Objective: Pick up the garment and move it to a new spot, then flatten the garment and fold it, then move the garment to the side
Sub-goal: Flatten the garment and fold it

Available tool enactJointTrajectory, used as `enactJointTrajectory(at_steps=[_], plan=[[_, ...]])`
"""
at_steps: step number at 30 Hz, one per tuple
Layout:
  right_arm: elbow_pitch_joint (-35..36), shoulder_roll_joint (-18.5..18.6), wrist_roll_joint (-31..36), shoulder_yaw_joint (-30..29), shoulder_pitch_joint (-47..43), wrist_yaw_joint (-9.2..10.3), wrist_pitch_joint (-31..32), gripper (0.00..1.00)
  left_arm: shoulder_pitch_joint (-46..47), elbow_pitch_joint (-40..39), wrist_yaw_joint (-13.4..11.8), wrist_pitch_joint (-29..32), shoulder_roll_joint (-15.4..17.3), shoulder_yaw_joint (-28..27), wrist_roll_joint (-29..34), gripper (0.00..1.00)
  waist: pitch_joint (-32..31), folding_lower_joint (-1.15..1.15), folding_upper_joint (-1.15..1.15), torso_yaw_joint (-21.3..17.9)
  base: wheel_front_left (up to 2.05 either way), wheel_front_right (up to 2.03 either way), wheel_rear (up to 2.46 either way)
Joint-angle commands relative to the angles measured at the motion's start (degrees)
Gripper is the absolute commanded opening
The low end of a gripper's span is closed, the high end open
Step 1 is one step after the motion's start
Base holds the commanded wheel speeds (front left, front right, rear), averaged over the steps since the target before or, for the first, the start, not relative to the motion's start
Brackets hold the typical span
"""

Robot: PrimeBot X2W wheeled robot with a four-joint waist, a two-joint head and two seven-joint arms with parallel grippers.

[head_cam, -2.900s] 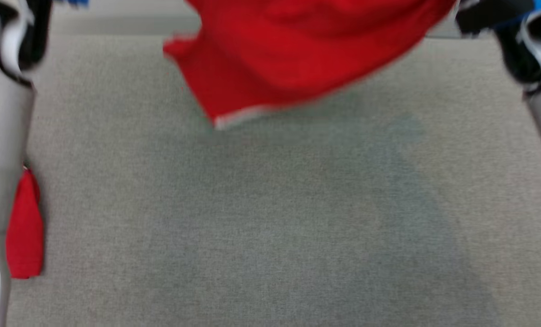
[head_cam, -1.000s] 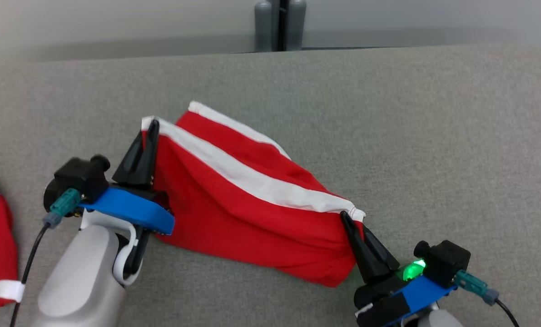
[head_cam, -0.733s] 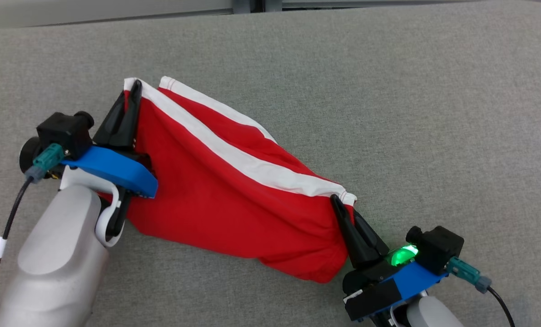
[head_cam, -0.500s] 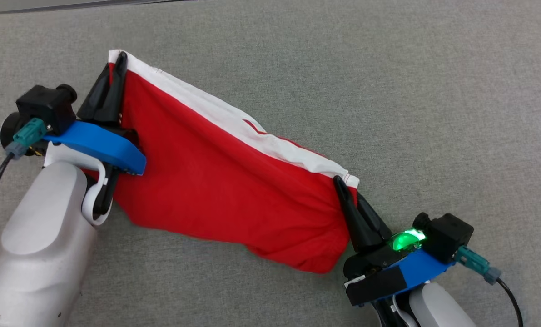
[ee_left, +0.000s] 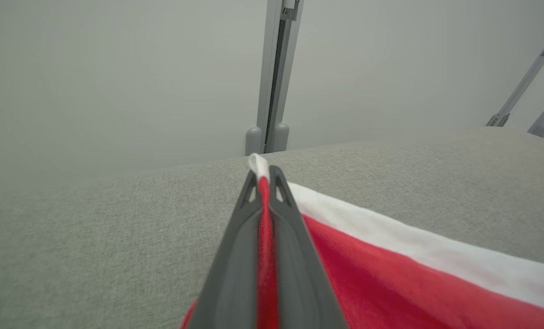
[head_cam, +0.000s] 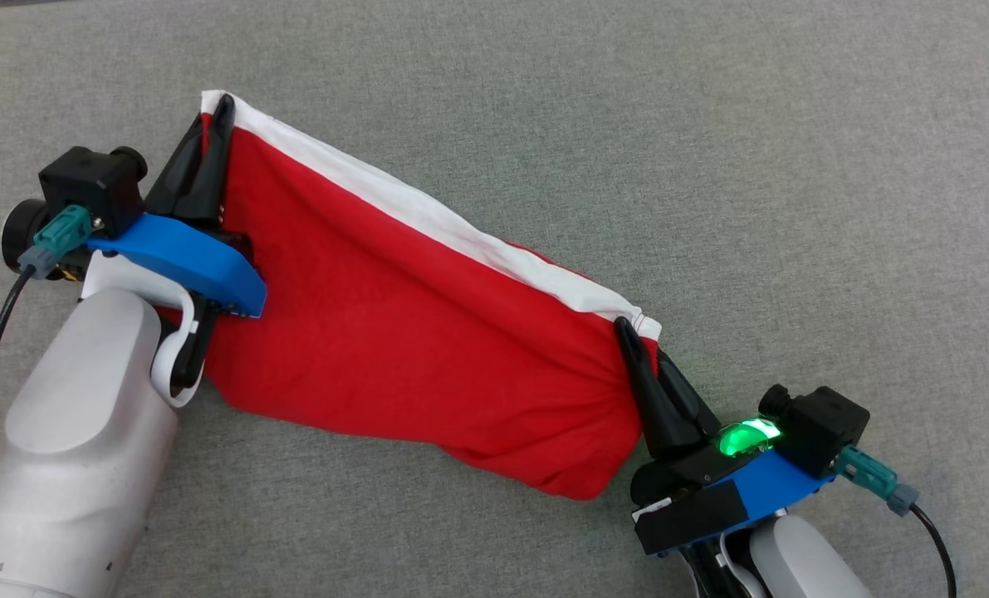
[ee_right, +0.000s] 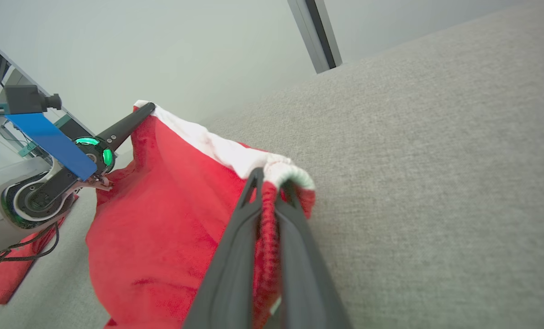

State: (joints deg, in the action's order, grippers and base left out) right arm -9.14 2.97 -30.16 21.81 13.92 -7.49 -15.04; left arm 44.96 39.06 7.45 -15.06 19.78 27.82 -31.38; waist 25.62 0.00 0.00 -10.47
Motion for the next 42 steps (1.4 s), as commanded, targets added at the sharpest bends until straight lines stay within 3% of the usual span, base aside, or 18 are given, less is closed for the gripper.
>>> enactJointTrajectory(at_steps=[1, 2, 16, 24, 33, 34, 35, 36, 42], plan=[[-0.5, -0.1, -0.1, -0.2, 0.8, 0.00, -0.2, 1.00, 0.2, 0.3, 0.1, -0.2, 0.1, 0.0, -0.3, 0.90, -0.1, 0.00, 0.00, 0.0, 0.00, 0.00, 0.00], [-0.9, -0.1, 0.3, -0.4, 0.8, 0.00, -0.2, 1.00, -0.1, 0.6, 0.1, -0.2, 0.0, 0.1, -0.4, 1.00, -0.2, 0.00, 0.00, 0.0, 0.00, 0.00, 0.00], [-3.0, -0.1, 4.7, -3.4, -2.5, 0.00, -0.2, 1.00, -5.5, 6.0, 0.1, -0.2, -2.0, -1.5, -1.4, 1.00, -4.0, 0.00, 0.00, 0.8, 0.00, 0.00, 0.00], [-3.5, -0.1, 5.7, -5.9, -4.9, 0.00, -0.2, 1.00, -5.2, 14.8, 0.1, 0.1, -1.7, 3.9, -5.9, 1.00, -7.0, 0.00, 0.00, 1.1, 0.00, 0.00, 0.00], [-4.1, 0.0, 8.2, -8.5, -5.8, 0.00, -0.2, 1.00, -3.2, 22.6, 0.1, 6.0, -3.3, 8.6, -7.2, 1.00, -8.2, 0.00, 0.00, 0.8, 0.00, 0.00, 0.00], [-4.2, -0.1, 8.2, -8.5, -5.8, 0.00, -0.2, 1.00, -3.4, 22.9, 0.1, 6.5, -3.5, 9.0, -7.7, 0.80, -8.3, 0.00, 0.00, 0.8, 0.00, 0.00, 0.00], [-4.2, -0.1, 8.3, -8.6, -5.8, 0.00, -0.2, 1.00, -3.5, 23.1, 0.1, 6.8, -3.5, 9.4, -7.9, 0.24, -8.3, 0.00, 0.00, 0.7, 0.00, 0.00, 0.00], [-4.3, -0.1, 8.5, -8.8, -5.9, 0.00, -0.2, 1.00, -3.6, 23.2, 0.1, 6.8, -3.5, 9.7, -8.3, 0.00, -8.4, 0.00, 0.00, 0.7, 0.00, 0.00, 0.00], [-5.4, 0.0, 10.7, -10.7, -6.6, 0.00, -0.2, 1.00, -4.5, 24.4, 0.0, 3.9, -3.2, 9.8, -10.1, 0.00, -10.5, 0.00, 0.00, 1.1, 0.00, 0.00, 0.00]])
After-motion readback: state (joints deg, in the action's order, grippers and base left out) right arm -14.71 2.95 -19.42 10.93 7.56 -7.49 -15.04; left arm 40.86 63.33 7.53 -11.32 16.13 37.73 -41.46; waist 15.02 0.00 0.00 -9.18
